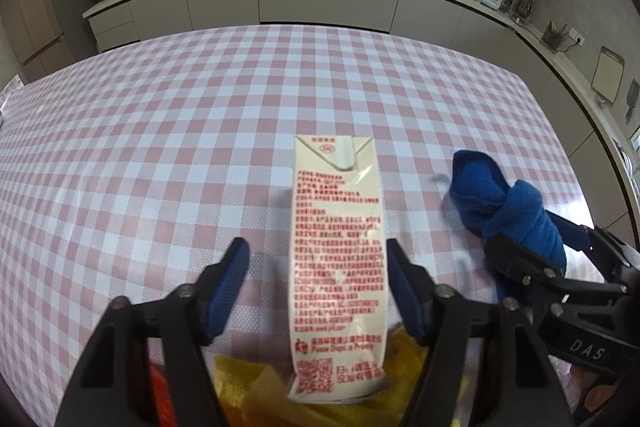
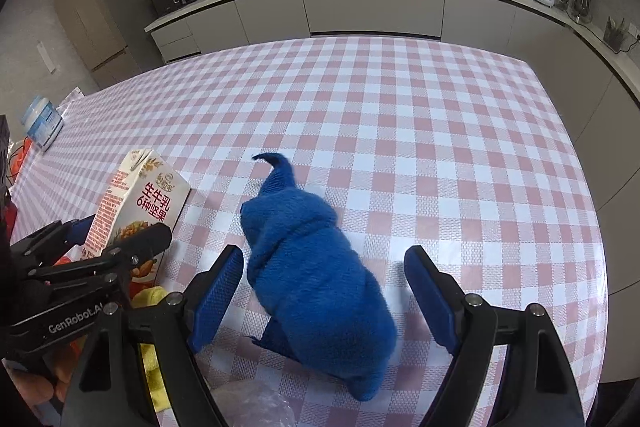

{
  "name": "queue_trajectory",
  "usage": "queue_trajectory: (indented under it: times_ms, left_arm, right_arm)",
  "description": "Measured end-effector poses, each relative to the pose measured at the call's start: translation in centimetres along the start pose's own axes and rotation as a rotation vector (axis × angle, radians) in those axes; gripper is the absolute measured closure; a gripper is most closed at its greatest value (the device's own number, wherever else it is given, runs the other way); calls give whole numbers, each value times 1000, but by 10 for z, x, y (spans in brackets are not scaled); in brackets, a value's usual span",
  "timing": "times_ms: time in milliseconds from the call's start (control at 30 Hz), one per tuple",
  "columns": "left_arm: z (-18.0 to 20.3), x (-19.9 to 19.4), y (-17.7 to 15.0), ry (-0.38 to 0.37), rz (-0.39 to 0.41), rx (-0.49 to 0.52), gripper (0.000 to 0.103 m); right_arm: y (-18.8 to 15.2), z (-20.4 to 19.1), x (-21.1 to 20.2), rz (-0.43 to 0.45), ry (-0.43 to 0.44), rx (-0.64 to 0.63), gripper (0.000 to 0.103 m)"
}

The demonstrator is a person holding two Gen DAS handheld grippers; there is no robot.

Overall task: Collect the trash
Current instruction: 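Grasp the cream juice carton with the left tool while the right tool grasps the blue cloth, then lift and carry the juice carton and blue cloth over the black bin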

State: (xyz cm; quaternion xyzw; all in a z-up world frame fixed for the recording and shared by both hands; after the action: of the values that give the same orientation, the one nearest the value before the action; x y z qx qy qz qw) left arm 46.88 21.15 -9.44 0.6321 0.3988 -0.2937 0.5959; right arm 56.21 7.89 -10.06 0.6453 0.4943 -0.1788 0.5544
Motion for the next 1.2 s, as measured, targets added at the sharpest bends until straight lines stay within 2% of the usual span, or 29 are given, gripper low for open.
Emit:
queue_trajectory:
  times_ms: [33,100,133,267,300,400,567,900,1200]
  left_arm:
    - [0,2,-1,-2,-5,3,52]
    - [1,2,0,1,-2,5,64]
    - [2,2,0,2,4,7,67]
    - [3,3,1,-2,5,2,68]
    - [3,3,0,-1,11,0,68]
    - [2,-1,-1,4,32,-7,68]
    - [-5,-20,-2,12,83,-7,69]
    - [-13,-67,-13,7,161,-13,69]
    - [2,-110,-43,-23,192,-8,69]
  right_arm:
    - [-1,-1,2,-4,5,0,22]
    - [-3,-2,2,2,11,-7,40]
    - [-4,-4,4,-1,13,-10,44]
    - [-6,-7,7,-4,9,-24,46]
    - [-6,-8,8,-3,7,-29,53]
    - [-10,-13,8,1,7,-38,61]
    - [-11,-13,-7,43,0,-34,63]
    - [-11,-13,-63,129,19,-24,63]
    - [-46,-19,-119,168,64,-8,63]
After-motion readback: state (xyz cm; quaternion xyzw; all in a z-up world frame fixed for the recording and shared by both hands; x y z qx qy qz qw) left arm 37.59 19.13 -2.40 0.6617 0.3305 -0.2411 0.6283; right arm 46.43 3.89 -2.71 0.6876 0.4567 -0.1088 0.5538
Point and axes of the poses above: each gripper's, at about its wrist camera, not at the fingertips, and x roughly the way its jaws point, z to its right, y to its top, the point moved 3 cm from there along x, roughly the way its jaws point, and after that the axes turned 13 degrees about y, right-handed, at the moved point
